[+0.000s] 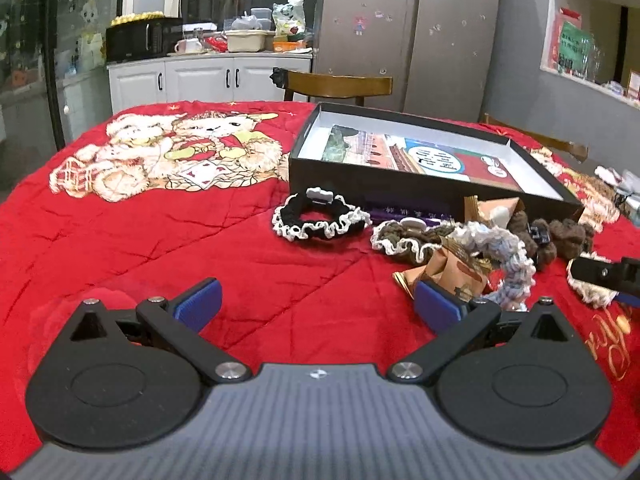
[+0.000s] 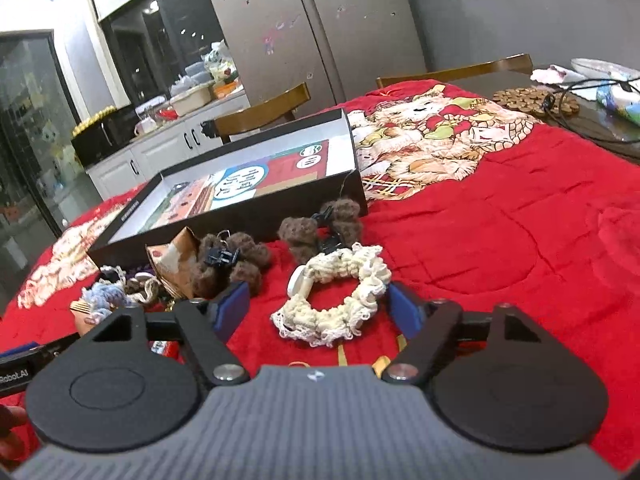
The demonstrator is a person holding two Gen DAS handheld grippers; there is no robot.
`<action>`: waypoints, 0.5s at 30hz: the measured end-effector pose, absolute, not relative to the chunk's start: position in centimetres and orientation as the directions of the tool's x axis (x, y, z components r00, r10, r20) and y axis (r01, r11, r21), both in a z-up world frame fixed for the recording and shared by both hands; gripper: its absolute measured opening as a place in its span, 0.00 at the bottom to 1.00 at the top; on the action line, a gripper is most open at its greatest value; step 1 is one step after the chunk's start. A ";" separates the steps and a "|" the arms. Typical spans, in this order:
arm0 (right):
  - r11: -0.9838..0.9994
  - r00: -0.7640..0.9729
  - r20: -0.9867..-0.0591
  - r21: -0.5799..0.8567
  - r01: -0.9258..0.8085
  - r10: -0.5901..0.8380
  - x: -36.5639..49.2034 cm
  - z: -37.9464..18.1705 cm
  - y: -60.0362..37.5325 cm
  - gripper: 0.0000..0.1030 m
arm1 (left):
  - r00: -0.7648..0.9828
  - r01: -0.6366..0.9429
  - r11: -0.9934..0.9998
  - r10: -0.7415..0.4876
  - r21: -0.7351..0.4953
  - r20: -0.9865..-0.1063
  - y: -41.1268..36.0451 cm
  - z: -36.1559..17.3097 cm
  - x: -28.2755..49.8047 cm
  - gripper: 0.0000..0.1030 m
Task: Organize objects
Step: 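Move left tool to kraft bag while right tool approaches cream rope scrunchie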
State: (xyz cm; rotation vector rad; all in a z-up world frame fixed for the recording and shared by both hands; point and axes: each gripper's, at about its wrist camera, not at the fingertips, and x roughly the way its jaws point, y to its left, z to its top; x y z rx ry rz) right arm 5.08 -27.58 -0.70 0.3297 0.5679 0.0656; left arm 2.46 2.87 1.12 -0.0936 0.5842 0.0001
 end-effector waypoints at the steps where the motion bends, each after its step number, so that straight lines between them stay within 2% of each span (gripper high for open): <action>1: 0.944 0.843 -0.516 0.328 0.030 0.152 5.1 -0.7 -27.6 0.69 | 0.831 -0.032 0.994 -0.030 -0.101 -0.556 3.0 1.1 2.6 1.00; 5: 0.944 0.839 -0.518 0.329 0.018 0.164 5.2 -0.7 -27.5 0.69 | 0.832 -0.016 0.987 -0.076 -0.161 -0.549 3.3 0.9 2.6 0.95; 15: 0.917 0.844 -0.490 0.400 -0.003 0.216 5.3 -1.0 -28.3 0.68 | 0.870 0.185 0.979 -0.206 -0.090 -0.449 0.6 1.8 0.0 0.95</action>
